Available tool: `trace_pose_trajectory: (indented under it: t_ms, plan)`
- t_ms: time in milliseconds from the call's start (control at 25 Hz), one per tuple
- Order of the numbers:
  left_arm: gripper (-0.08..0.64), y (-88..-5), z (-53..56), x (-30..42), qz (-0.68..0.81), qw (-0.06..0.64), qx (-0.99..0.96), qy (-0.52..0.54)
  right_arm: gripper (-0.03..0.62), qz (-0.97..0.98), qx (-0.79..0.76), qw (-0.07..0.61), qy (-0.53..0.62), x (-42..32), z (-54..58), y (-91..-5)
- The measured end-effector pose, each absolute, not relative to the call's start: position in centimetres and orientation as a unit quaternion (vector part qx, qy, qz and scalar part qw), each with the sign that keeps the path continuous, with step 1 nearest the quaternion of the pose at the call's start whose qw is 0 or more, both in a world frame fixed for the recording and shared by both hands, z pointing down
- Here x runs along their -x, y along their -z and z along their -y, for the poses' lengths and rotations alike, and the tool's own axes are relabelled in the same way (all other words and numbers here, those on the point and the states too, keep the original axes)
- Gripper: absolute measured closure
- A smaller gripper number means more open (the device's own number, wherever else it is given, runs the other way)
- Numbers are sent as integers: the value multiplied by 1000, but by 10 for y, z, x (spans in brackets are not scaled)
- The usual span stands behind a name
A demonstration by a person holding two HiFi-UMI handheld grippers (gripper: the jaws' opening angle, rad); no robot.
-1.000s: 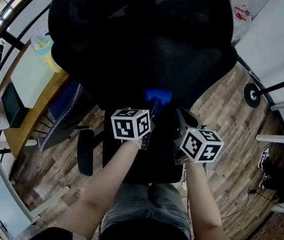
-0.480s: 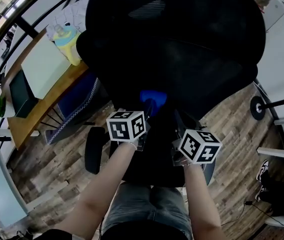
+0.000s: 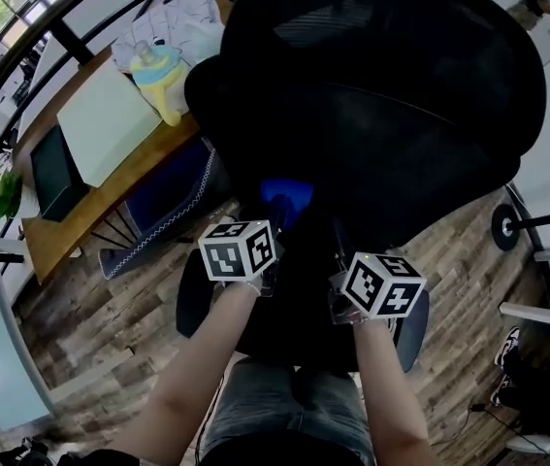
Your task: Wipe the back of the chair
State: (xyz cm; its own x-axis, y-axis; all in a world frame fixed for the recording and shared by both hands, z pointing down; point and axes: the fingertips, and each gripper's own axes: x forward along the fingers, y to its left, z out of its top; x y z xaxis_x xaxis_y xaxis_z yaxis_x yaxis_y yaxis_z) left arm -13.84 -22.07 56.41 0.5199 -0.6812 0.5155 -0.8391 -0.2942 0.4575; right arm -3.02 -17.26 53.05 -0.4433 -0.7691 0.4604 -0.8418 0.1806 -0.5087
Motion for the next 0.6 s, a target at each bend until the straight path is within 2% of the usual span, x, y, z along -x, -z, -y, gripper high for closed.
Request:
trace_pose_trajectory:
  t_ms: [600]
  plan:
    - [465,-563,226,200,528,352,-766,-104,561,795,-486,57,-359,87,184,-518]
